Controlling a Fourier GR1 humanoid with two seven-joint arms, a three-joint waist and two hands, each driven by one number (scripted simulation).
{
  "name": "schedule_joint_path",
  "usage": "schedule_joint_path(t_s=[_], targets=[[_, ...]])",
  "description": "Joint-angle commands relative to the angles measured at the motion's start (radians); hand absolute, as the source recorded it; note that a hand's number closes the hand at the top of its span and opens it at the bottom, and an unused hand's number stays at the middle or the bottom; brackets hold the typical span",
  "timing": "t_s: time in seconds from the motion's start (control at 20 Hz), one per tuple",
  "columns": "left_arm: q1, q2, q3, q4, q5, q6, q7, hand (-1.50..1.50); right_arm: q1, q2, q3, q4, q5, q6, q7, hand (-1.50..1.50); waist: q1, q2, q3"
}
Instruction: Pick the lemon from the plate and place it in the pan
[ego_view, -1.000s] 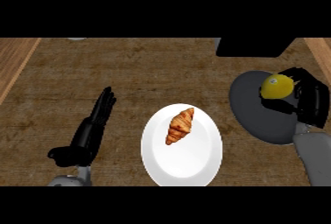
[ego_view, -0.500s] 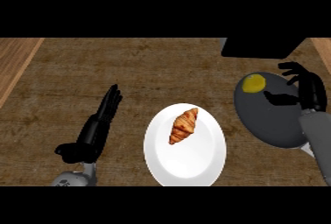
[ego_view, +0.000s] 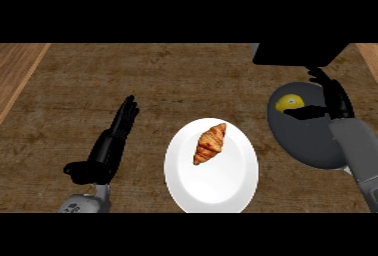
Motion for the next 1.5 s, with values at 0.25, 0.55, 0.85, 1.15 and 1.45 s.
schedule_joint_path(t_s=[0.25, 0.55, 0.85, 1.15, 1.45], targets=[[0.028, -0.005, 0.007, -0.015, 0.002, 0.006, 0.004, 0.0, -0.018, -0.036, -0.202, 0.051, -0.214, 0.118, -0.207, -1.5, -0.026, -0.009, -0.001], [0.055, 0.018, 0.02, -0.062, 0.012, -0.011, 0.026, 0.0, 0.055, -0.157, -0.264, 0.077, -0.31, 0.42, -0.246, -1.5, -0.041, -0.017, -0.002], [0.054, 0.026, 0.037, -0.054, 0.021, -0.023, 0.013, 0.0, 0.168, -0.268, -0.24, 0.096, -0.313, 0.723, -0.36, -1.5, -0.045, -0.016, -0.002], [0.047, -0.018, -0.005, -0.055, -0.03, 0.017, 0.035, 0.0, 0.232, -0.239, -0.201, 0.069, -0.294, 0.738, -0.487, -1.5, -0.039, -0.014, -0.002], [0.09, -0.013, -0.004, -0.108, -0.036, 0.018, 0.043, 0.0, 0.335, -0.25, -0.187, -0.025, -0.325, 0.729, -0.497, -1.5, -0.047, -0.019, -0.003]])
